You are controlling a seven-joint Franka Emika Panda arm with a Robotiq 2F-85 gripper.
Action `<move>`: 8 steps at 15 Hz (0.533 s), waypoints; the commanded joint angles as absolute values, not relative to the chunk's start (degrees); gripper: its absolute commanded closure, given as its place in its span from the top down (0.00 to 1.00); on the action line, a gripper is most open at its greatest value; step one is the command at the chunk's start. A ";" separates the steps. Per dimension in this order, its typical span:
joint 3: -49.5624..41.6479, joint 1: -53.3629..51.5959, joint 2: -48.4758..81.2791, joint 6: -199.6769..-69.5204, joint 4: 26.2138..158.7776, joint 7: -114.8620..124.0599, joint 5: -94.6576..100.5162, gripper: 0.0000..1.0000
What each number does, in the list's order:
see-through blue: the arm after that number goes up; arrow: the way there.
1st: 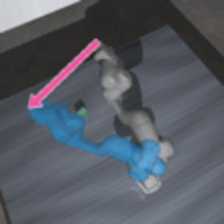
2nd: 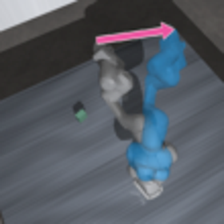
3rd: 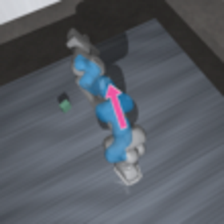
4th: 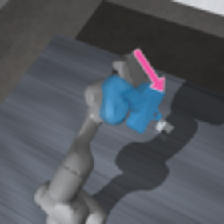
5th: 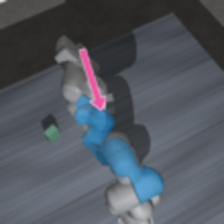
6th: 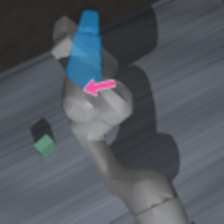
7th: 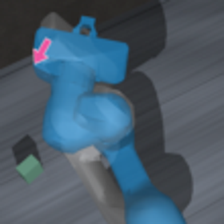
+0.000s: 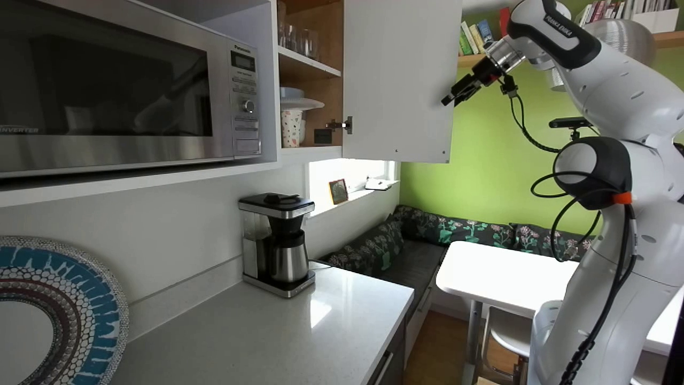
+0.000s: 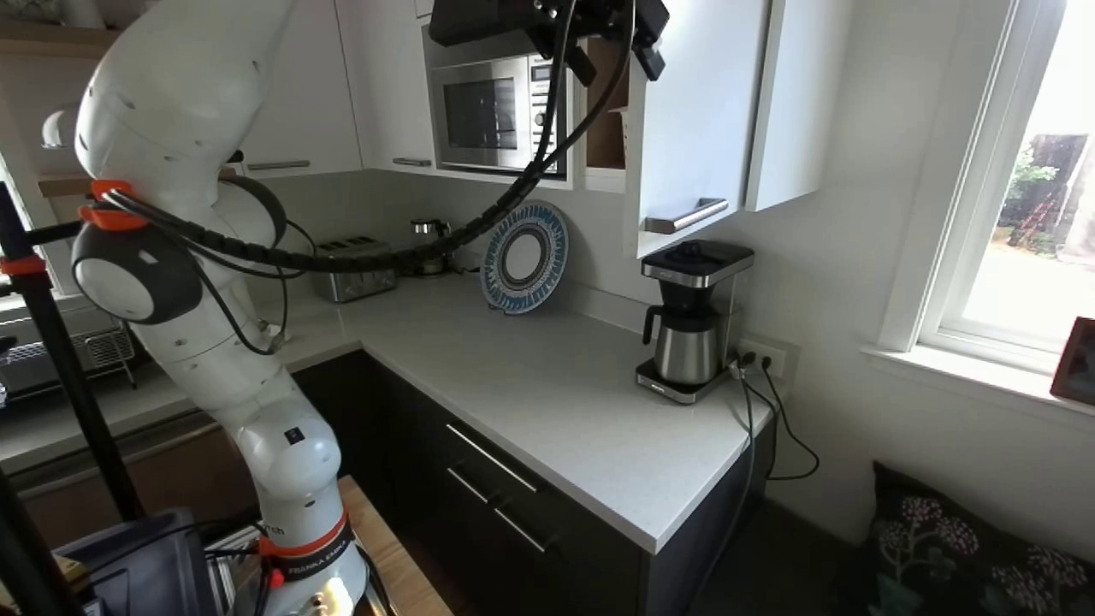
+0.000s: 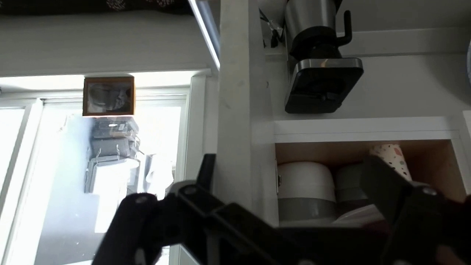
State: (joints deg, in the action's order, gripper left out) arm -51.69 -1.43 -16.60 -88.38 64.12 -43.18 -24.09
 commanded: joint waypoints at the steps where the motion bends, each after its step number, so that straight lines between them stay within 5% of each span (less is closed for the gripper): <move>1: -51.61 -2.51 -17.12 -88.60 65.41 -41.30 -26.62 1.00; 8: -48.77 -3.59 -18.40 -84.57 65.16 -32.68 -31.66 1.00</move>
State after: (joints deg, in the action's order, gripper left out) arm -50.47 -2.15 -17.08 -86.84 64.72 -37.13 -29.44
